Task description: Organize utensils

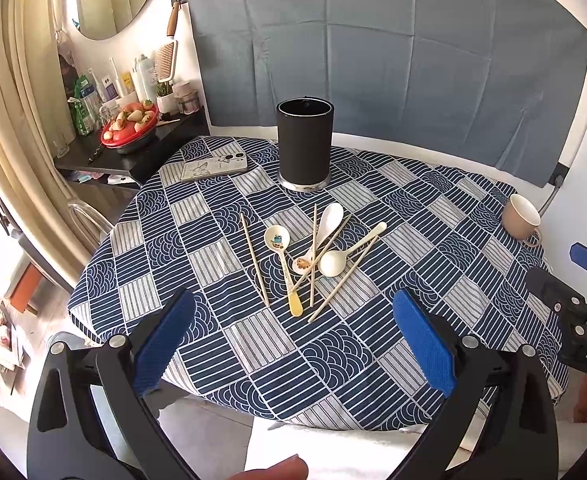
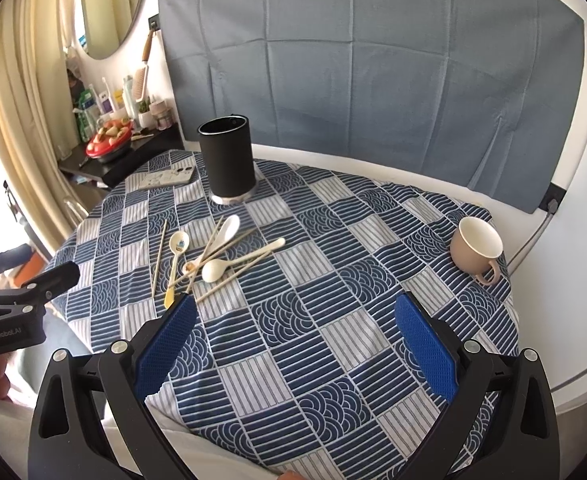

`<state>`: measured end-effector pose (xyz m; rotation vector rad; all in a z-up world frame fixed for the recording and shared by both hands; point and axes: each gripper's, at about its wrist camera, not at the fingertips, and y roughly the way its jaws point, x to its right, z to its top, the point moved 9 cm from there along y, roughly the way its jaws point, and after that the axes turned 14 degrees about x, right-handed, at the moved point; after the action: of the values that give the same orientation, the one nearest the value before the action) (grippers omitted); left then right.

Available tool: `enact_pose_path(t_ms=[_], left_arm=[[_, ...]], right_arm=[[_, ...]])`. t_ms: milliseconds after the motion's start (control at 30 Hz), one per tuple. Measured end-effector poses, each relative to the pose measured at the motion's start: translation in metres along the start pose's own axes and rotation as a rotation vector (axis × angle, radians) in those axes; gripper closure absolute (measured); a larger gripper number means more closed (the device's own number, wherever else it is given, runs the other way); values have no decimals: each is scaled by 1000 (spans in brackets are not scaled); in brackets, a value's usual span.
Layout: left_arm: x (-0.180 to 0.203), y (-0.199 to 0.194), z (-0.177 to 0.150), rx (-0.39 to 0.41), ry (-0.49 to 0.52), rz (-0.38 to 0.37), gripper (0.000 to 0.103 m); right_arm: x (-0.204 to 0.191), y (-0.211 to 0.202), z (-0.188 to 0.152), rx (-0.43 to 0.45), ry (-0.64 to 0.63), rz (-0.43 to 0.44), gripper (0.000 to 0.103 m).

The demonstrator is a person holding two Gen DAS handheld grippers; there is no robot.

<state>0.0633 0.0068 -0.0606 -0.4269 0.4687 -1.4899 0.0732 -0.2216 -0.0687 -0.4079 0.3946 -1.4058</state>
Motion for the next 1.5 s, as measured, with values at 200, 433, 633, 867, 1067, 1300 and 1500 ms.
enact_pose_path(t_ms=[200, 433, 633, 867, 1067, 1300, 1500], left_arm=[[-7, 6, 2, 1, 9, 17, 6], [-18, 19, 5, -13, 20, 19, 6], [-30, 36, 2, -65, 5, 3, 6], [-48, 61, 1, -144, -1, -9, 6], [-69, 90, 7, -211, 30, -7, 6], [-81, 124, 9, -263, 70, -53, 6], [-87, 158, -4, -342, 83, -103, 6]], right_arm=[[3, 3, 6, 19, -9, -44, 8], [2, 11, 9, 15, -11, -75, 8], [0, 27, 9, -28, 2, -81, 8], [-8, 54, 5, -92, 1, -111, 8], [-22, 78, 4, -151, 12, -130, 8], [-50, 106, -4, -229, 9, -145, 8], [-71, 128, -15, -294, 1, -175, 8]])
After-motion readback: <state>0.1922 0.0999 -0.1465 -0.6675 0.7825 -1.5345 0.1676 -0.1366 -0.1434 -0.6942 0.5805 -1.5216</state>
